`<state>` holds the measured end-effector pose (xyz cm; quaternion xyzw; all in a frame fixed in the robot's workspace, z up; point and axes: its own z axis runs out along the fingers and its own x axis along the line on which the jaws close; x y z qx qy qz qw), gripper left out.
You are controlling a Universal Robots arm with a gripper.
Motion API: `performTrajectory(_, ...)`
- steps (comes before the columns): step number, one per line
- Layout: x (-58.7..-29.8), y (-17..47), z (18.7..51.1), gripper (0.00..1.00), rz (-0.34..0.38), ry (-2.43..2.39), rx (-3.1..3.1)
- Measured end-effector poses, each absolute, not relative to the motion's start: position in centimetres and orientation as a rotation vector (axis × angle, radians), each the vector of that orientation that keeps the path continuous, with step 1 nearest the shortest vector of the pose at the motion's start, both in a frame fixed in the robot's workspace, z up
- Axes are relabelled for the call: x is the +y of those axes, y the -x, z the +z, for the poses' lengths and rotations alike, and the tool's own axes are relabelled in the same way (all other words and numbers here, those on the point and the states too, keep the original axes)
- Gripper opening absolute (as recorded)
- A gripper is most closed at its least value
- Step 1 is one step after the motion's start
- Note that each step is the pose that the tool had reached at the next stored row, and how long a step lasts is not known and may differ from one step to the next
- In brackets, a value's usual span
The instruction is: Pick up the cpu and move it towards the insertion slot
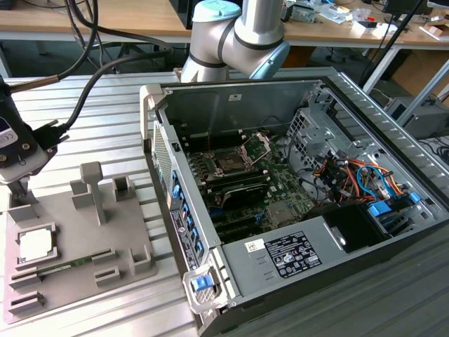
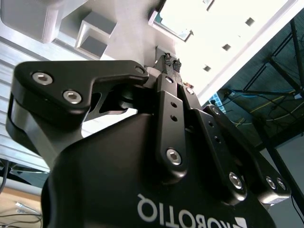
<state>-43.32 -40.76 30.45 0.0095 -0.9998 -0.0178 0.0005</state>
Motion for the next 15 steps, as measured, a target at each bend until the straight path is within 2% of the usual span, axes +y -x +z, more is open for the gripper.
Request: performTrajectory(15, -40.76, 43.32, 30.08, 0.11, -0.056, -0.03, -3.14)
